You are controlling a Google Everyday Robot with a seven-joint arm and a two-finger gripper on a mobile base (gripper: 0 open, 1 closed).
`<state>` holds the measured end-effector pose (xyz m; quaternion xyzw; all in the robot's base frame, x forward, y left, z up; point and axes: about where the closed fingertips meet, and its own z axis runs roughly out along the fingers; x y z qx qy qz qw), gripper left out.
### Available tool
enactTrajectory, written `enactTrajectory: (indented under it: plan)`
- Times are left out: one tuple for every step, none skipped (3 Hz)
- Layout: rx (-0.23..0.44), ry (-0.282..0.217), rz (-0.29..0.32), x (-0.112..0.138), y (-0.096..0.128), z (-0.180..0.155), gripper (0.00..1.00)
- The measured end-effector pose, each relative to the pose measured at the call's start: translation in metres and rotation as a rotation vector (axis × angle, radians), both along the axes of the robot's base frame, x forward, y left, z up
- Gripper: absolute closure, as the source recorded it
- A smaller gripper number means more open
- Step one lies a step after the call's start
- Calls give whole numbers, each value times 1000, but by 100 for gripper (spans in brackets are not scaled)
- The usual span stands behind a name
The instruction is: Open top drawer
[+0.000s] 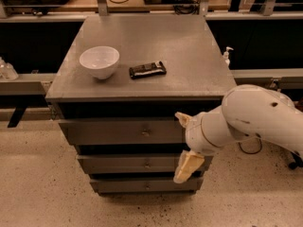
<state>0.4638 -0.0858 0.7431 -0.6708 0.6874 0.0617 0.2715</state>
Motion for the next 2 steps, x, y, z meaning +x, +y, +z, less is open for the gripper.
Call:
enactTrajectory:
  plan:
    - [13, -44, 10, 40, 10, -14, 0]
    - [-23, -73, 9, 66, 14, -36, 0]
